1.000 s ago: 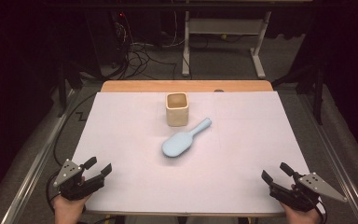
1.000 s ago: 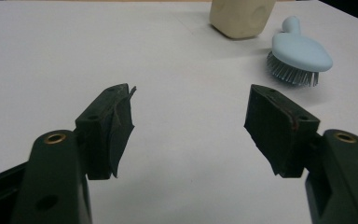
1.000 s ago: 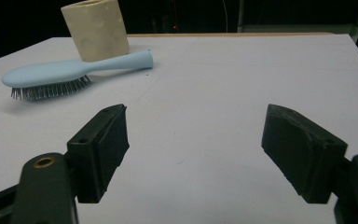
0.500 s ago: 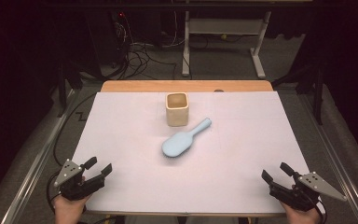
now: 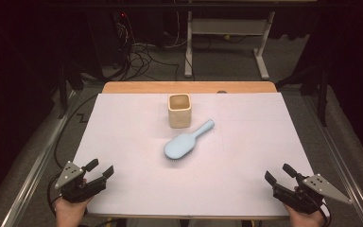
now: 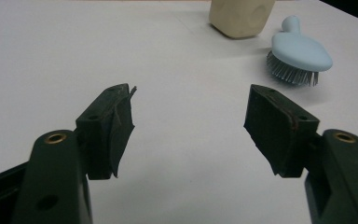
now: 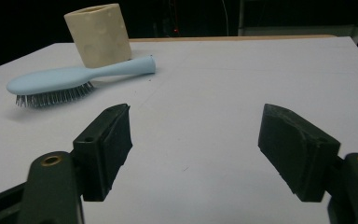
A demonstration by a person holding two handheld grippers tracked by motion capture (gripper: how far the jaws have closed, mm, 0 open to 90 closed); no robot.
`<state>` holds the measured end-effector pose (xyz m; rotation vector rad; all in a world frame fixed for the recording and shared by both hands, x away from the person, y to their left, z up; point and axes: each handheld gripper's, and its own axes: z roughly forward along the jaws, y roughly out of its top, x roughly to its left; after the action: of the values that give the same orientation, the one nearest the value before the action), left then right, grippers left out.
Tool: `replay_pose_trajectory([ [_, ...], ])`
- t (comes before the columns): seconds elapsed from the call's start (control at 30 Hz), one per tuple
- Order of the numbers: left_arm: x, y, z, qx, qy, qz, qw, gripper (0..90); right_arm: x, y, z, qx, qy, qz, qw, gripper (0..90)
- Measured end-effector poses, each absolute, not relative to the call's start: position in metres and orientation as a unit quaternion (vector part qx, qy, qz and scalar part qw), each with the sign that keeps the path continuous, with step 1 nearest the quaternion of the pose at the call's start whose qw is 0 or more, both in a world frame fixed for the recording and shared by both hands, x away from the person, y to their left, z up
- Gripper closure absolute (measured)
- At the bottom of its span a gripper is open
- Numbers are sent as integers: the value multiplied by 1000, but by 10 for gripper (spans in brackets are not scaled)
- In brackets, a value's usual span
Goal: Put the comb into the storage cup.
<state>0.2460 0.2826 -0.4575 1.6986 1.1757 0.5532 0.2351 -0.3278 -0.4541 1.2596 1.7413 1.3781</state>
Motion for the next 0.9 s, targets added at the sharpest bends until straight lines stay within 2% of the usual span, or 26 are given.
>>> replay_pose_trajectory([
  [0.23,246,283,-458,697,482,227,480,329,241,-320,-450,468,660,519,275,275],
  [0.9,246,282,-458,699,480,227,479,329,255,-299,-440,440,674,531,266,289],
])
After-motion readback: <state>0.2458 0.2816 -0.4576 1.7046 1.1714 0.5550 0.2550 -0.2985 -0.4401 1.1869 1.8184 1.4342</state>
